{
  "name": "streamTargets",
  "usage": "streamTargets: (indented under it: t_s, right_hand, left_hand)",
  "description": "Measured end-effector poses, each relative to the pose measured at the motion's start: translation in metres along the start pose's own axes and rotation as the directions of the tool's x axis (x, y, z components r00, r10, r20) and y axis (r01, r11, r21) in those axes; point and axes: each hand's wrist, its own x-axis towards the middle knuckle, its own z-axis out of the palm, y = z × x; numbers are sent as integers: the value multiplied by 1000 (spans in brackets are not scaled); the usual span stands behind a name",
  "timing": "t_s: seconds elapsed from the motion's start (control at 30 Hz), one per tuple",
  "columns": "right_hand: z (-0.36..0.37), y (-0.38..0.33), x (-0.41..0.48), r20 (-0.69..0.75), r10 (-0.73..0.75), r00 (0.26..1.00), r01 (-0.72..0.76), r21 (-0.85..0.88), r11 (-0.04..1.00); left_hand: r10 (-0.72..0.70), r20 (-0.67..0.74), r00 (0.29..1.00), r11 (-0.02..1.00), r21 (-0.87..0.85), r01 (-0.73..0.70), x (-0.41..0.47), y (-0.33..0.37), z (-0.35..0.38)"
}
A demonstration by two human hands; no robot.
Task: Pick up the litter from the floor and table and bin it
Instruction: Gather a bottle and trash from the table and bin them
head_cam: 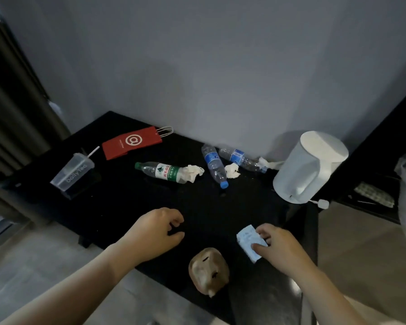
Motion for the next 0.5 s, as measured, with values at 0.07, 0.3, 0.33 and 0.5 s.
streamTargets:
  t_s: [0.07, 0.3, 0.33, 0.5]
  right_hand:
    - [11, -11, -4, -17, 54, 998, -54, 15, 998]
    - [37, -29, -16, -47, 192, 980, -192, 5, 981]
    - [38, -29, -15, -48, 206, 977, -206, 1, 979]
    - [45, -19, 1, -45, 250, 967, -248, 53, 967]
  left_hand:
    - [29, 43, 999, 1000, -10, -28, 6, -20, -3]
    - [94, 144, 985, 995, -47, -88, 25, -54, 6]
    - [101, 153, 983, 994, -55, -93, 28, -55, 7]
    - [90, 163, 982, 995, -62, -81, 36, -62, 11]
